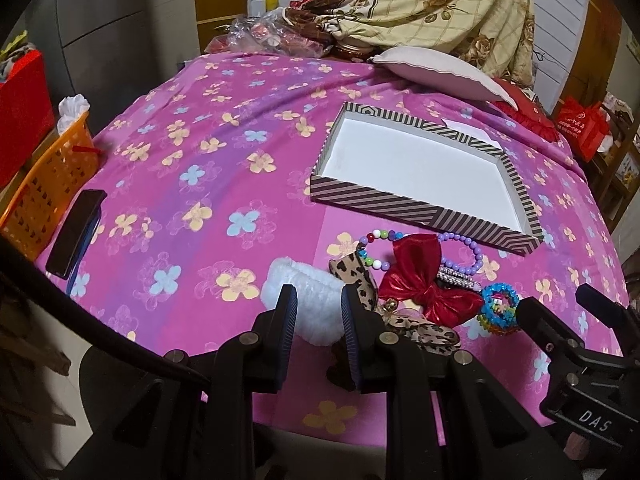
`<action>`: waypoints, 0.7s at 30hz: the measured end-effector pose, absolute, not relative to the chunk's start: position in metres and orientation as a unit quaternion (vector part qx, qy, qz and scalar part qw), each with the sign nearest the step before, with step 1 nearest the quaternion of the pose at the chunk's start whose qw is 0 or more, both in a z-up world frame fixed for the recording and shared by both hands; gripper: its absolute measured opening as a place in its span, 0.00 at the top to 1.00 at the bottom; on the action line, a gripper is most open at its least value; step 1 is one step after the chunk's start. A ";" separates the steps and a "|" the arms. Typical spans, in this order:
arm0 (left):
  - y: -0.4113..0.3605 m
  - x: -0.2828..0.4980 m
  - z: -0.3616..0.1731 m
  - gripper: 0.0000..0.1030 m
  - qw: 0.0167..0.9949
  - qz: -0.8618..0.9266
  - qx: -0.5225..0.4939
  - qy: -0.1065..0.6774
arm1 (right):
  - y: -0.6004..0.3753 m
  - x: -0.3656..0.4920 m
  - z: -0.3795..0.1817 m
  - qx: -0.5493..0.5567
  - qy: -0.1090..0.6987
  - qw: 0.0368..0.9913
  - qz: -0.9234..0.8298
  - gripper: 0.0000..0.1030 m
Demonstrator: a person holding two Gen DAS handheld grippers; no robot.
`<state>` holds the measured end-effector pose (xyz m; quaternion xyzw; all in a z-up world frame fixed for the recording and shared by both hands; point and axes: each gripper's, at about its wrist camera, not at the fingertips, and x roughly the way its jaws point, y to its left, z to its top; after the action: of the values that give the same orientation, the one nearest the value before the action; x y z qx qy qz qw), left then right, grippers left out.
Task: Organize jewelry
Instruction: 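Grasp the white fluffy scrunchie with the left tool while the right tool grasps the leopard-print bow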
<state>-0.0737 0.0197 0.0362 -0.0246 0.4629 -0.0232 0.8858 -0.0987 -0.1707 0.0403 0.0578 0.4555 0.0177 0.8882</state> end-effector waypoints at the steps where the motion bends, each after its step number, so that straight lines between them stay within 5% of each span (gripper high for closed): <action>1: 0.021 -0.074 0.036 0.66 0.885 -0.024 -0.026 0.464 | -0.171 -0.098 0.039 0.059 0.456 0.888 0.019 0.01; 10: 0.042 -0.067 0.023 0.66 0.866 -0.057 -0.063 0.492 | -0.163 -0.096 0.023 0.060 0.466 0.881 0.060 0.02; 21: 0.059 -0.049 0.005 0.57 0.836 -0.099 -0.138 0.522 | -0.153 -0.095 -0.009 0.032 0.490 0.865 0.101 0.25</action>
<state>-0.0490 0.0589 0.0048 -0.1384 0.5217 -0.0991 0.8360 -0.0946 -0.1533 -0.0085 0.0317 0.4897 0.1012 0.8654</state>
